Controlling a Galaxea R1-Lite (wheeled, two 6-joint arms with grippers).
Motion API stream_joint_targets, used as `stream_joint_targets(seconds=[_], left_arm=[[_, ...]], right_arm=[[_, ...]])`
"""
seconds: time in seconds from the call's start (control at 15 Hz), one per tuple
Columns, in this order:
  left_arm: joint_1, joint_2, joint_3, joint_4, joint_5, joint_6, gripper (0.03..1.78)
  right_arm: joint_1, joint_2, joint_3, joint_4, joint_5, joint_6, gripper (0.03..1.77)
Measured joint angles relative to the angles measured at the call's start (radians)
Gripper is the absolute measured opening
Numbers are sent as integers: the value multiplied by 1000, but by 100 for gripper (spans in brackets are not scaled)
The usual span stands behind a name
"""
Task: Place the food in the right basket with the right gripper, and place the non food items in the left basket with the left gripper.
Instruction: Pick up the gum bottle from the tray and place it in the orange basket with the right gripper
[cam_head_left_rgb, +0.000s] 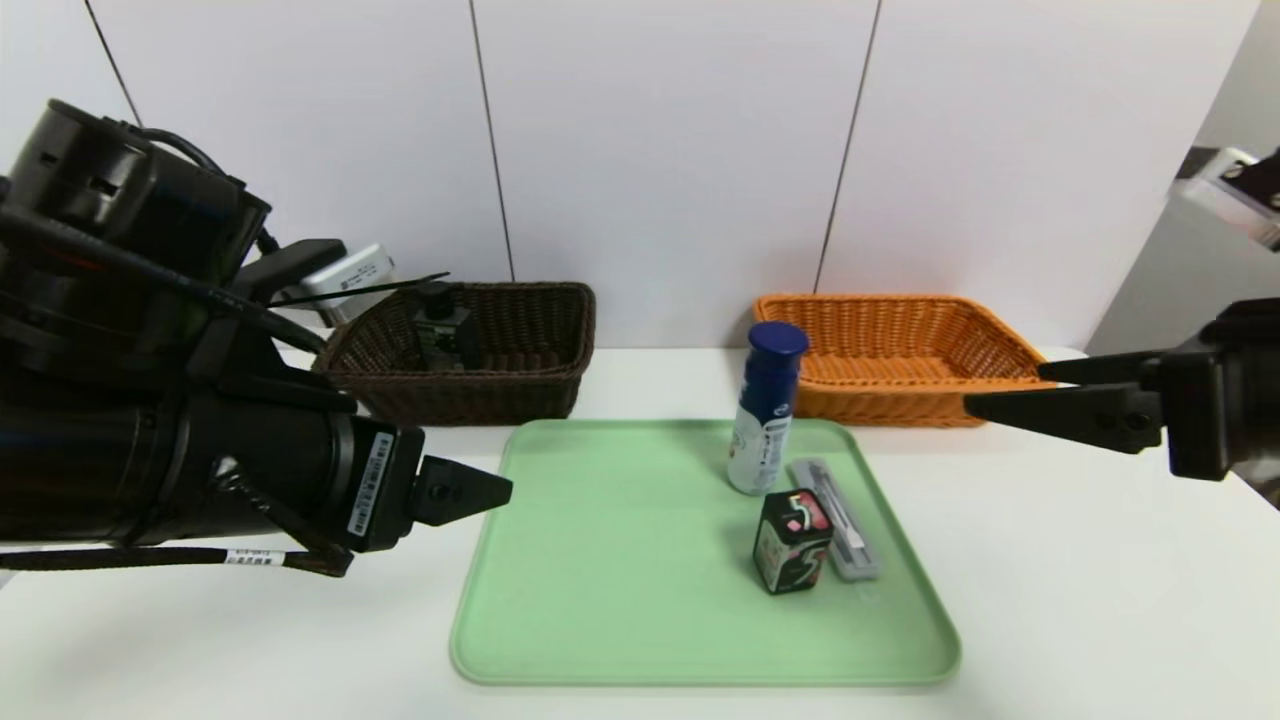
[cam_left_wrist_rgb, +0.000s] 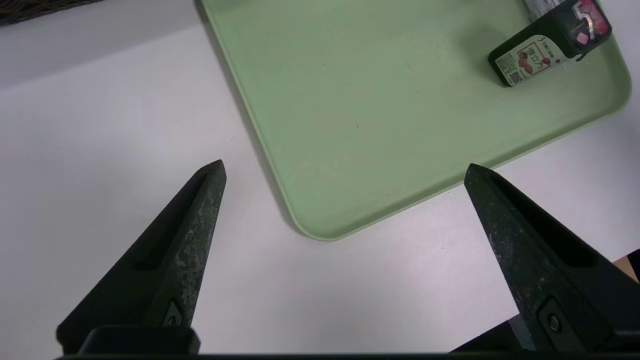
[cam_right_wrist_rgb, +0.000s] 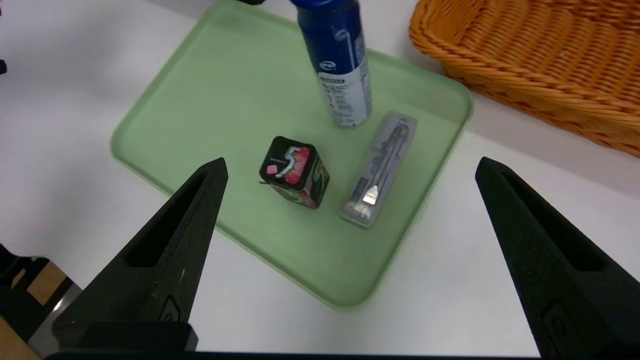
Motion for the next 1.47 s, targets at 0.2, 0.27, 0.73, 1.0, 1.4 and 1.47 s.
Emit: stream_joint_targets(seconds=[0.2, 0.27, 0.73, 1.0, 1.4, 1.47], left_arm=[[0, -23, 26, 0, 4, 1, 169], [0, -27, 33, 1, 4, 2, 169], [1, -42, 47, 1, 4, 2, 169], [2, -43, 49, 0, 4, 1, 169], [2, -36, 49, -1, 2, 0, 169], [2, -36, 50, -1, 2, -1, 169]], right_arm=[[82, 114, -89, 56, -39, 6, 171], [113, 152, -120, 82, -54, 7, 171], [321, 384, -258, 151, -275, 108, 171], [358, 454, -284, 199, -333, 170, 171], [368, 474, -283, 252, -361, 211, 171], [372, 481, -281, 252, -363, 218, 171]])
